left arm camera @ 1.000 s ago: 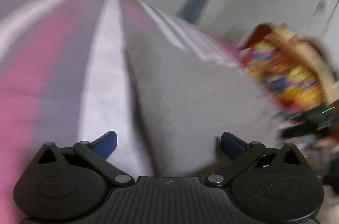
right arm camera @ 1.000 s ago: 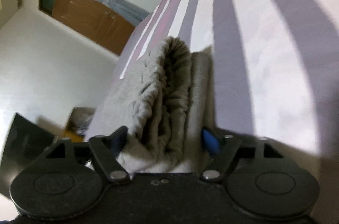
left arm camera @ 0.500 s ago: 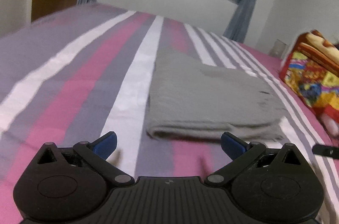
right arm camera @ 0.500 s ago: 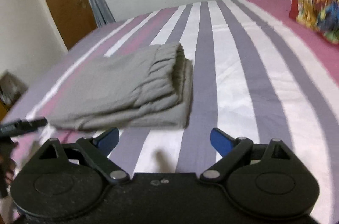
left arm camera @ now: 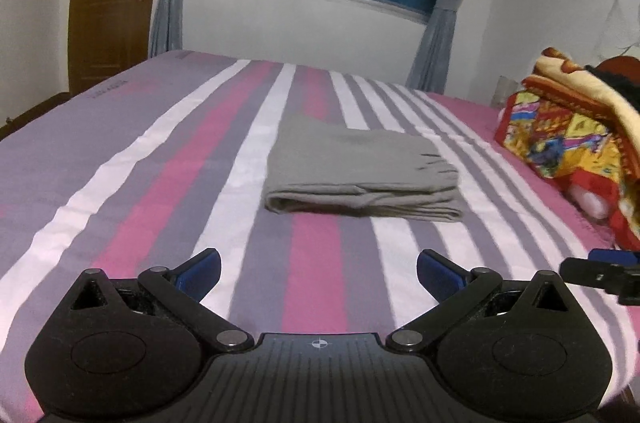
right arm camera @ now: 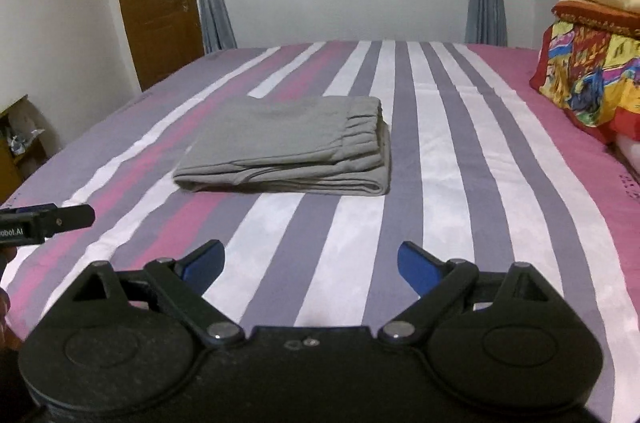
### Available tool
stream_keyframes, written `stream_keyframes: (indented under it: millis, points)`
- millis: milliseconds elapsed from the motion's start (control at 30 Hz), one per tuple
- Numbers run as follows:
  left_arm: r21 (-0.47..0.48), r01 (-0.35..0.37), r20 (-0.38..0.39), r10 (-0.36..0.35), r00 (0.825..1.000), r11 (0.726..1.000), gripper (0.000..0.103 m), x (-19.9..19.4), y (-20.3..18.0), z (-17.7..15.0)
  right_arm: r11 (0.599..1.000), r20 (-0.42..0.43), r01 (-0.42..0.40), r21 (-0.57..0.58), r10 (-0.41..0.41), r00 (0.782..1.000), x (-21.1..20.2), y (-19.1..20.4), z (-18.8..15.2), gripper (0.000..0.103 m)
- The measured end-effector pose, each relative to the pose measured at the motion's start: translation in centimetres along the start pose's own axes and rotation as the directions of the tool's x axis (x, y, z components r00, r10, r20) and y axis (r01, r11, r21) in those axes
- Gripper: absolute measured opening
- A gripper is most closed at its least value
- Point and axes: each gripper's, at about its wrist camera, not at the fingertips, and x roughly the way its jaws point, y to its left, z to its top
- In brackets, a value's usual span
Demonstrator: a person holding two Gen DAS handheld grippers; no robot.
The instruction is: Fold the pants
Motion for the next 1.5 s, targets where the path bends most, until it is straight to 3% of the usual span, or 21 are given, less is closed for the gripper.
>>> stream_keyframes:
  millis: [233, 533, 1500]
  points:
    - [0.032, -0.003, 0.085, 0.001, 0.996, 0.999, 0.103, -6.2, -1.4, -0.9, 0.998, 0.052, 0.048, -0.029, -0.047, 0.998, -5.1, 1.9, -1.8, 0.093]
    - [0.102, -0.007, 0.146, -0.008, 0.989, 0.995, 0.103, -11.0, -3.0, -2.1, 0.998, 0.119, 0.060, -0.027, -0.056, 0.991, -9.4, 4.2, -3.5, 0.093]
    - [0.117, -0.003, 0.184, -0.019, 0.983, 0.993, 0.103, -12.7, -4.0, -2.6, 0.996, 0.167, 0.074, -0.050, -0.064, 0.984, -10.7, 5.4, -4.1, 0.093]
